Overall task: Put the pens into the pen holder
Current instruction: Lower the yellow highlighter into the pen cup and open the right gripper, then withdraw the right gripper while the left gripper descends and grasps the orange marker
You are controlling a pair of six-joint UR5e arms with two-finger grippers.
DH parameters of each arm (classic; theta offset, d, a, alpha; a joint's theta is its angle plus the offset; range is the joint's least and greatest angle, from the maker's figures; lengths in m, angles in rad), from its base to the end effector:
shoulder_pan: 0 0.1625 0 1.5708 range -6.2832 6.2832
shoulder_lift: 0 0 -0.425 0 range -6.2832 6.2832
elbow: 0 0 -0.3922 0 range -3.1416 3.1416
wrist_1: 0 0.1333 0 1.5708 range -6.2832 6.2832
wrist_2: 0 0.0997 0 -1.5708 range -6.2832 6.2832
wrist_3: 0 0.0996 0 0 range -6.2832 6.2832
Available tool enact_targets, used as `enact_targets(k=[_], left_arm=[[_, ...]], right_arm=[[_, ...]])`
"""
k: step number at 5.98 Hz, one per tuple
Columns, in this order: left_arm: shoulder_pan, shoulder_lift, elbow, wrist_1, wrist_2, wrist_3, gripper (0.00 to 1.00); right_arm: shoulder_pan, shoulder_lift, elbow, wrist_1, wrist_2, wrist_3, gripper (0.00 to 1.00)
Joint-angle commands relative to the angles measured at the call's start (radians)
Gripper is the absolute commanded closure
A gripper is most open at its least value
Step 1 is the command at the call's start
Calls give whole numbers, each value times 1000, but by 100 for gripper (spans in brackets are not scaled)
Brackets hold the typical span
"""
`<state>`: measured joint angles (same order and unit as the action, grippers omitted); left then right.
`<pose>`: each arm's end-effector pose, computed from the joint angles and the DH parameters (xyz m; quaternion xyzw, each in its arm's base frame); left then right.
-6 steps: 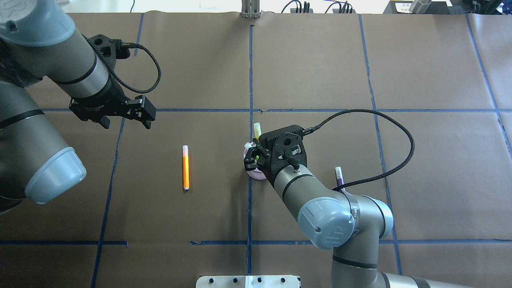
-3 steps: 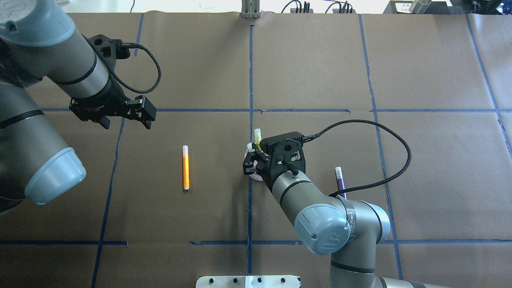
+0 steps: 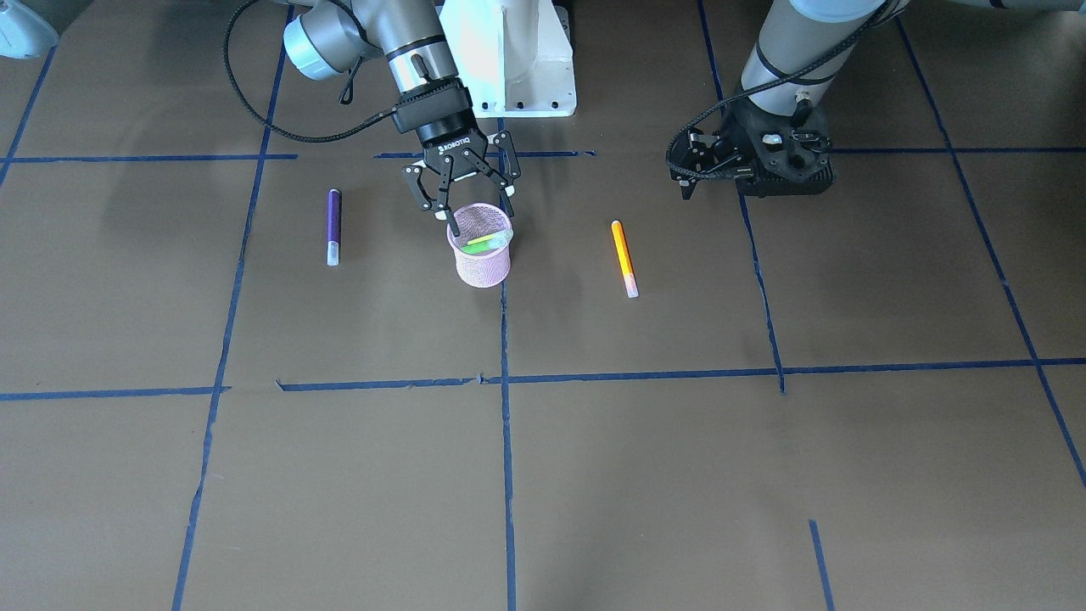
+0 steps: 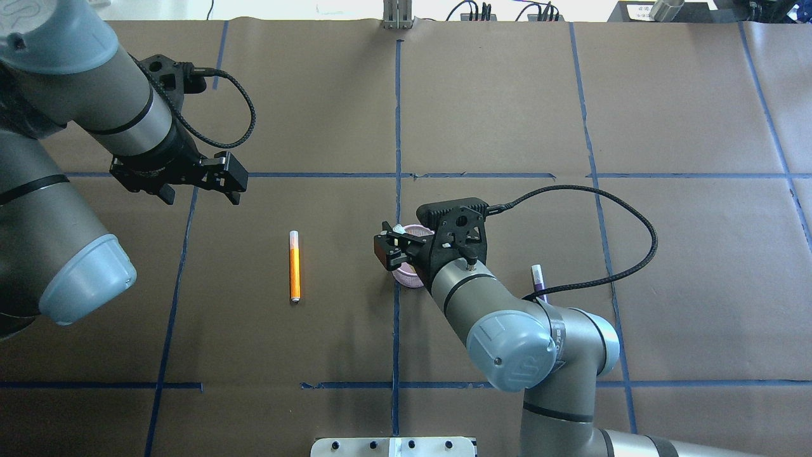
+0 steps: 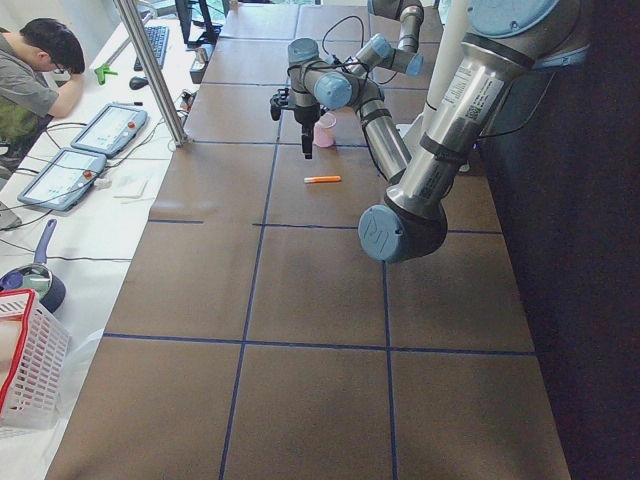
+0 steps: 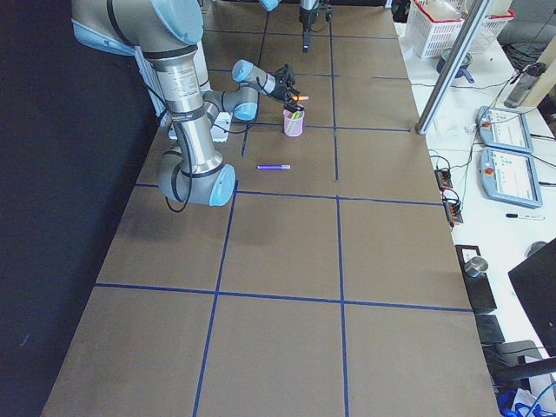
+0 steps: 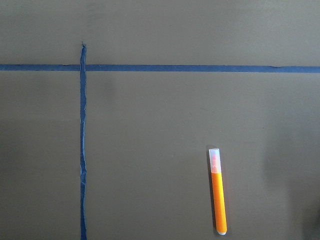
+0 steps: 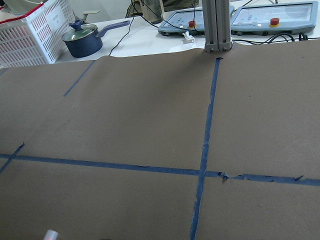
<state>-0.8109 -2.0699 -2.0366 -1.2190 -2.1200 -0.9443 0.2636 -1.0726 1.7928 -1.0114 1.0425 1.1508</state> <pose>0.3249 -0.4599 0.2254 -0.0033 0.3888 -0.0030 0.9213 -0.5401 -0.3358 0.2064 0.3905 -0.4728 0.0949 0.7842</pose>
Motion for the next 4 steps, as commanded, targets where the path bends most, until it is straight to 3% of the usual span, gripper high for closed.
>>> enact_targets(k=[1, 4], left_arm=[[9, -7, 10, -7, 5, -2, 0], [119, -15, 44, -43, 105, -54, 0]], right_arm=[[115, 19, 8, -98, 222, 1, 0], [380, 33, 14, -354, 757, -20, 0]])
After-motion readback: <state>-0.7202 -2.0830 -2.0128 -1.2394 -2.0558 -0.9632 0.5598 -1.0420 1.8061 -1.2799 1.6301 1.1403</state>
